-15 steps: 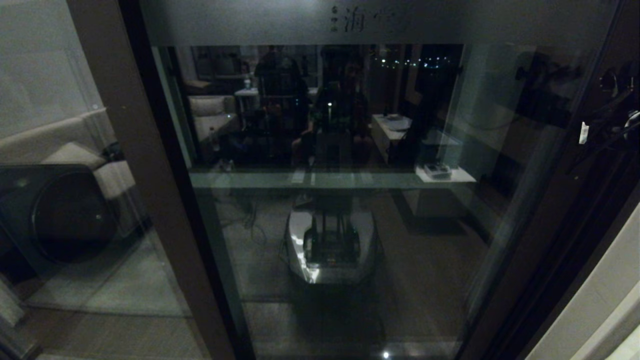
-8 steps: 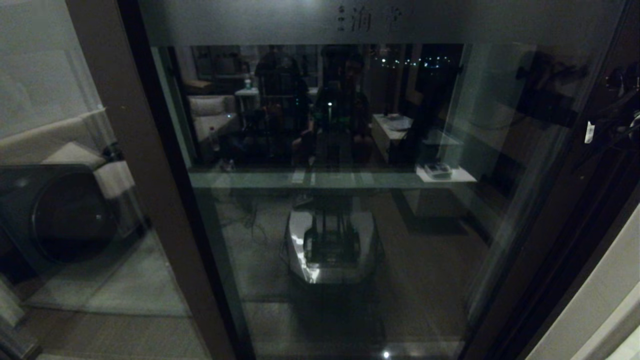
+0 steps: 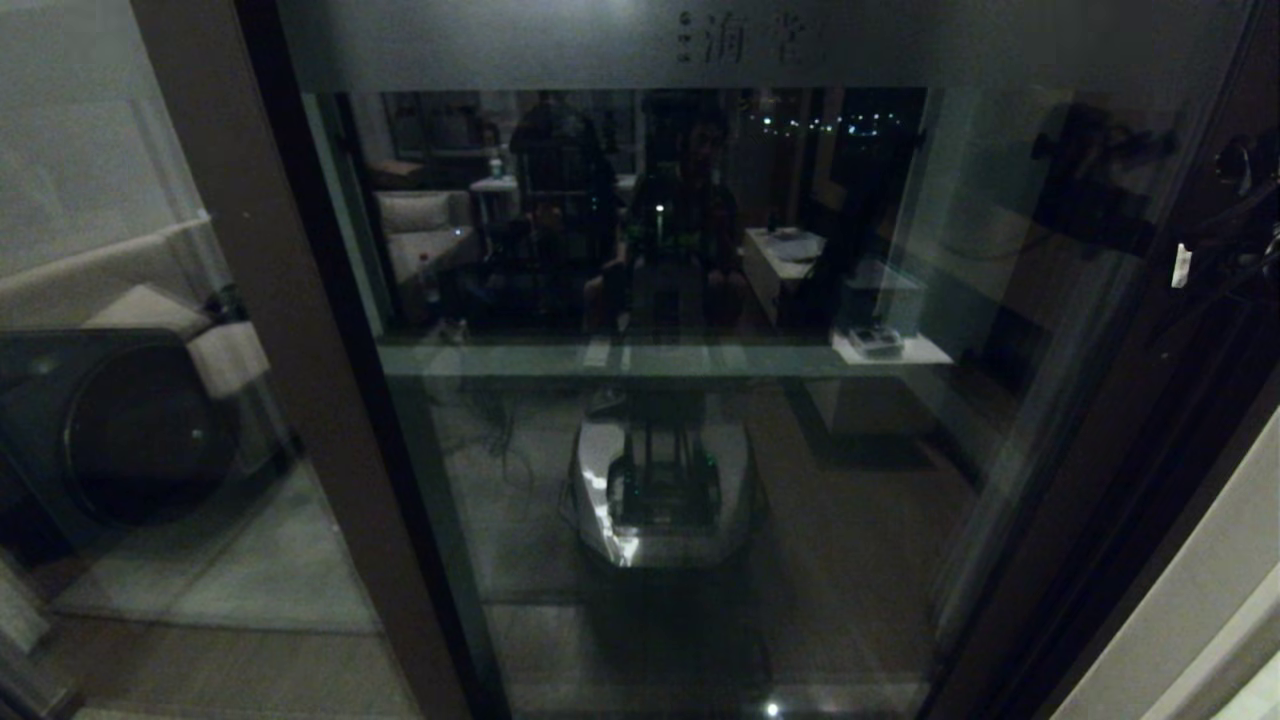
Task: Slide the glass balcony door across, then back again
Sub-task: Close the slid door
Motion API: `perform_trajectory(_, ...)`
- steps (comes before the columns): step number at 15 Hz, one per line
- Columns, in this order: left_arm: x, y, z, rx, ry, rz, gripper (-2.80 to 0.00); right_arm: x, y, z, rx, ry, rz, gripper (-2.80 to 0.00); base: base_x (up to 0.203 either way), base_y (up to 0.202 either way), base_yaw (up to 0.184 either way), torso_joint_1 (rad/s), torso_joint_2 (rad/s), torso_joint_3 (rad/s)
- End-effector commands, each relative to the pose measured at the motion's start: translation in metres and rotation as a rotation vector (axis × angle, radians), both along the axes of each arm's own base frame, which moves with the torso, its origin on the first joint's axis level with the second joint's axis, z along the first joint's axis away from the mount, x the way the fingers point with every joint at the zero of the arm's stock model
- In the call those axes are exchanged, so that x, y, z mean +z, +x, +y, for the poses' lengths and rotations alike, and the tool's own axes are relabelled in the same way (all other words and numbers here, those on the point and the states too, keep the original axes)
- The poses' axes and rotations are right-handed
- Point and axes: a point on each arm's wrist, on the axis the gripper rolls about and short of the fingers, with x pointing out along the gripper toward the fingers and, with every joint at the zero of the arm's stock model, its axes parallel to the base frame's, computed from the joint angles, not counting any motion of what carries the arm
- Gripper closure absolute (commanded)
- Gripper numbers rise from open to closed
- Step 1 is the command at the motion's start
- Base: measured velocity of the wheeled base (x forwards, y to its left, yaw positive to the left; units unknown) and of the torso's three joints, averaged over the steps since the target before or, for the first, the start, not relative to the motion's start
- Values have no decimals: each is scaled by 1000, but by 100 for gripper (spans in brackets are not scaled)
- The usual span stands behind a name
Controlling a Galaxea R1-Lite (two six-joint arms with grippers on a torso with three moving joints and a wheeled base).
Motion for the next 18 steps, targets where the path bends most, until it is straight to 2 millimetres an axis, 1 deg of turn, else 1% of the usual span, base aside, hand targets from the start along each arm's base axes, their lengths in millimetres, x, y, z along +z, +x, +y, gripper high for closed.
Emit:
perform_trajectory(1, 0, 0, 0, 0, 0, 0, 0, 1, 0, -4, -9, -3, -4, 0, 0, 0, 0, 0, 0, 0)
perform_trajectory(5, 0, 0, 0, 0, 0, 0, 0, 1, 3, -15, -32, -6, -13, 0, 0, 0, 0, 0, 0, 0)
perform_trajectory(18, 0, 0, 0, 0, 0, 0, 0, 1, 2, -18, -27, -3, -14, 0, 0, 0, 0, 0, 0, 0)
